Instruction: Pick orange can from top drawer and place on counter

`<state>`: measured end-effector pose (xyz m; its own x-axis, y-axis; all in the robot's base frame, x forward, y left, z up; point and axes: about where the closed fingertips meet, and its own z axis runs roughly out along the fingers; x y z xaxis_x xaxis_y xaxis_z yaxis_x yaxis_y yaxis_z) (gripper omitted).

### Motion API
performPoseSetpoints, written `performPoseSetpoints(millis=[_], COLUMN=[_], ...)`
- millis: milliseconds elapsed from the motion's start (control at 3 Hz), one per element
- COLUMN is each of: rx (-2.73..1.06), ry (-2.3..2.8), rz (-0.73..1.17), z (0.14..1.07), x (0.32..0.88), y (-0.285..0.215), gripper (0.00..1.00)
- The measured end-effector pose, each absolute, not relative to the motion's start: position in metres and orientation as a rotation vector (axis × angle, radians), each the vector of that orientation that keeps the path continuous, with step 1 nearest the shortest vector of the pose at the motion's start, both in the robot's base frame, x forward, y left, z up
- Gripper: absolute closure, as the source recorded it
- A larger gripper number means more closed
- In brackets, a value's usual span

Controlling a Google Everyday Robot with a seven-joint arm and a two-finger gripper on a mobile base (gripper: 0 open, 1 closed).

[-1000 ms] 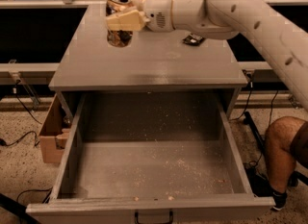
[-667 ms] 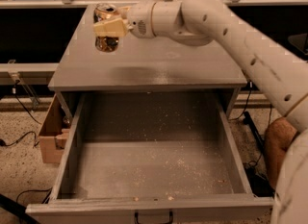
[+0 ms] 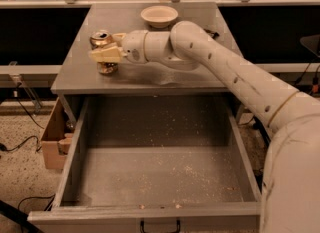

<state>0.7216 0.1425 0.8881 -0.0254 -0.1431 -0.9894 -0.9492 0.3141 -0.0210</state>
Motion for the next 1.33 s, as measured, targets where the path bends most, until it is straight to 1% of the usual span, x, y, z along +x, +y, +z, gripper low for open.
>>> performPoseSetpoints(millis=[333,1333], rx=[-1.067,-1.077], ry=[1.450,1.445], rz=[0.902,0.914], z=[0.8910,0.8903], x=[0.7205,0.7175], y=[0.1443,0.1532], gripper=[0.76,0.06])
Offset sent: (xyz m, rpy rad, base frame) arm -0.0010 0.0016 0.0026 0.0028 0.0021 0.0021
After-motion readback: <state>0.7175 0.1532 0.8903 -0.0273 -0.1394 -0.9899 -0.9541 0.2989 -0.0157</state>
